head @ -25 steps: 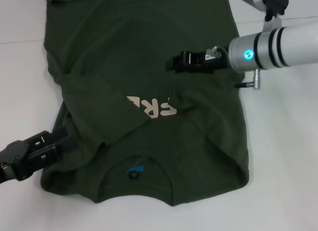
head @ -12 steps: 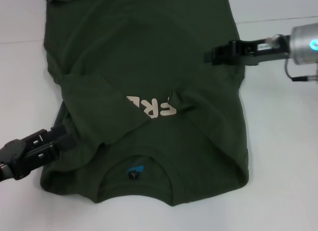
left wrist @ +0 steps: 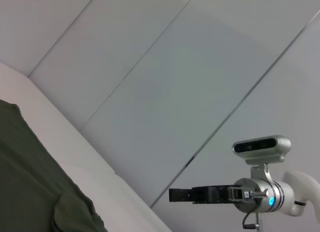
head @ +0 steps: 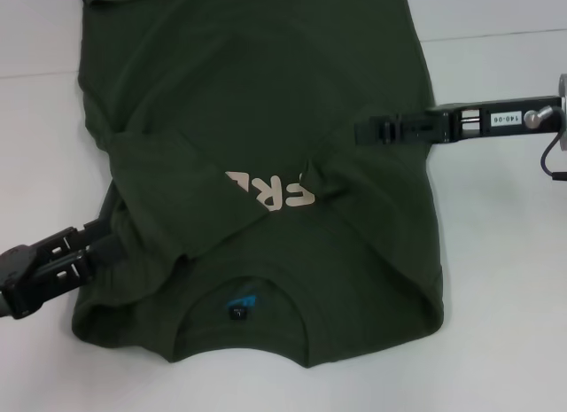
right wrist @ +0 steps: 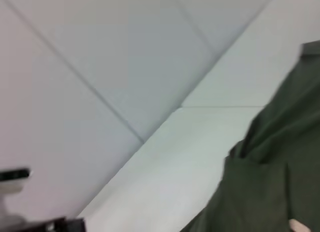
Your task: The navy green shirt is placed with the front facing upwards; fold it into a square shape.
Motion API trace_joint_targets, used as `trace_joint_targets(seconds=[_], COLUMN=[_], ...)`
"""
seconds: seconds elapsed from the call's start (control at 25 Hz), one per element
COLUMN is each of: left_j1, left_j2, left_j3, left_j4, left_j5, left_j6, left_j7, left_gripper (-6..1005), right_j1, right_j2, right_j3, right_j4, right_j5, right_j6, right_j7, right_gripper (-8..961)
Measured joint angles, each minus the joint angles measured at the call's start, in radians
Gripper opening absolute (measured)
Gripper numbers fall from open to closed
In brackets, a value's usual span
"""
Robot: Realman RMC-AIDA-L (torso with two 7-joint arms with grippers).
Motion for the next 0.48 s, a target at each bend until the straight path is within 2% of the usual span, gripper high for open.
trace_joint_targets(seconds=[0.12, 0.16, 0.2, 0.28, 0.4, 0.48], left_j1=[0.002, 0.012, 0.015, 0.036, 0.083, 0.107], left_j2=[0.0, 0.0, -0.001, -0.008, -0.025, -0.028], left_j3=[0.001, 0.007, 0.009, 0.015, 0.037, 0.053], left_j4=[0.001, 0.01, 0.013, 0.036, 0.064, 0.064], left_j5=[0.003, 0.008, 0.008, 0.009, 0.008, 0.011], left_j6=[0.005, 0.03, 0.039, 0.079, 0.099, 0.097], left_j7=[0.005, 0.056, 0.073, 0.167, 0.295, 0.321], left_gripper=[753, 753, 753, 753, 753, 752], right_j1=[-0.002, -0.006, -0.012, -0.039, -0.089, -0.12], right_j2=[0.011, 0.017, 0.024, 0.056, 0.115, 0.13], right_j3=[-0.015, -0.027, -0.041, -0.069, -0.081, -0.086], right_j4=[-0.011, -0.022, -0.037, -0.097, -0.192, -0.215], right_j5=[-0.003, -0.009, -0.021, -0.069, -0.151, -0.173], right_j6=[-0.037, -0.054, -0.069, -0.098, -0.109, -0.137], right_j7=[-0.076, -0.115, -0.151, -0.241, -0.312, -0.35], right_gripper=[765, 805, 816, 839, 874, 897])
